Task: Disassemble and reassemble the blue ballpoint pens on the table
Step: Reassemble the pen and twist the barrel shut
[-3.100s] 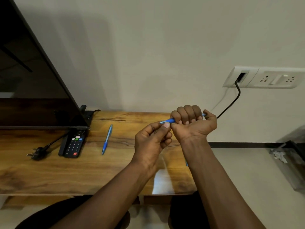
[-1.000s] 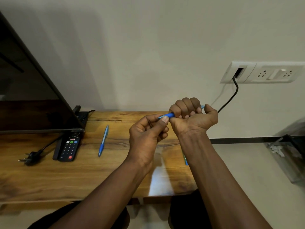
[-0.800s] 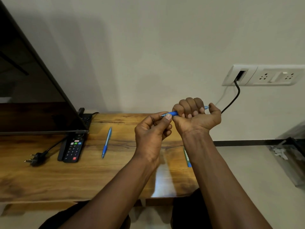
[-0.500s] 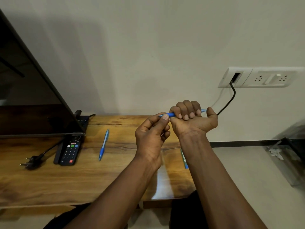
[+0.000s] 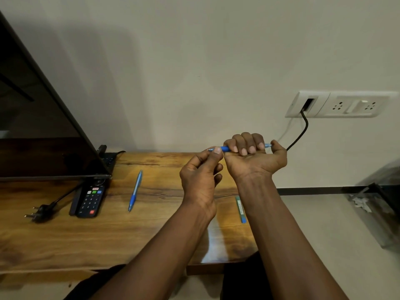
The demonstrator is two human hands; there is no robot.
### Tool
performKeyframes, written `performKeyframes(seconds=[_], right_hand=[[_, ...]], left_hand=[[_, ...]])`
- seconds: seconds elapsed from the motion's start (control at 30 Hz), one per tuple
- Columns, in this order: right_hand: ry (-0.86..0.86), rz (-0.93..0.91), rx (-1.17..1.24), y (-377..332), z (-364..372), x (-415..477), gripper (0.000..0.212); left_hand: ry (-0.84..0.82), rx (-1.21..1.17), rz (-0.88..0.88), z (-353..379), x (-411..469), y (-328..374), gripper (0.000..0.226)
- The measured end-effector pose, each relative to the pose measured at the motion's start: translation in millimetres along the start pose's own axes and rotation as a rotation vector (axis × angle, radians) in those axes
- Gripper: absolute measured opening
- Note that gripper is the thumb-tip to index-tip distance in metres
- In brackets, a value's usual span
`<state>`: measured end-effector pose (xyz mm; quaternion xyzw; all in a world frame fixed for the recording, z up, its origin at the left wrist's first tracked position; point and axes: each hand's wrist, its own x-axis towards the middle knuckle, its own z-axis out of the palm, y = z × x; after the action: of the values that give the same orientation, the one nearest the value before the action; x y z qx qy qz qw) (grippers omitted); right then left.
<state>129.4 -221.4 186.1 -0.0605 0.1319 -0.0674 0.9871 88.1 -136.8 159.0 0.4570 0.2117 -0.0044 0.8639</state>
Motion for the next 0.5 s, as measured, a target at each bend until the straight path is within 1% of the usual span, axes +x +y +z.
performKeyframes(seconds=[0.13, 0.27, 0.4, 0.5], right_hand=[[-0.013, -0.005, 0.058, -3.0, 2.0, 0.1, 0.037], [-0.024, -0.013, 0.077, -2.1, 3.5, -2.6, 0.039], [-0.046, -0.021, 0.089, -3.0, 4.0, -2.7, 0.030], [-0.076, -0.001, 0.086, -1.5, 4.0, -3.7, 0.035]], left_hand=[[-0.035, 0.039, 0.006, 2.2, 3.8, 9.3, 0.006], [-0.035, 0.050, -0.014, 5.7, 4.7, 13.1, 0.007], [-0.036, 0.033, -0.012, 7.8, 1.6, 14.0, 0.011], [-0.036, 0.029, -0.002, 6.3, 0.0, 14.4, 0.009]])
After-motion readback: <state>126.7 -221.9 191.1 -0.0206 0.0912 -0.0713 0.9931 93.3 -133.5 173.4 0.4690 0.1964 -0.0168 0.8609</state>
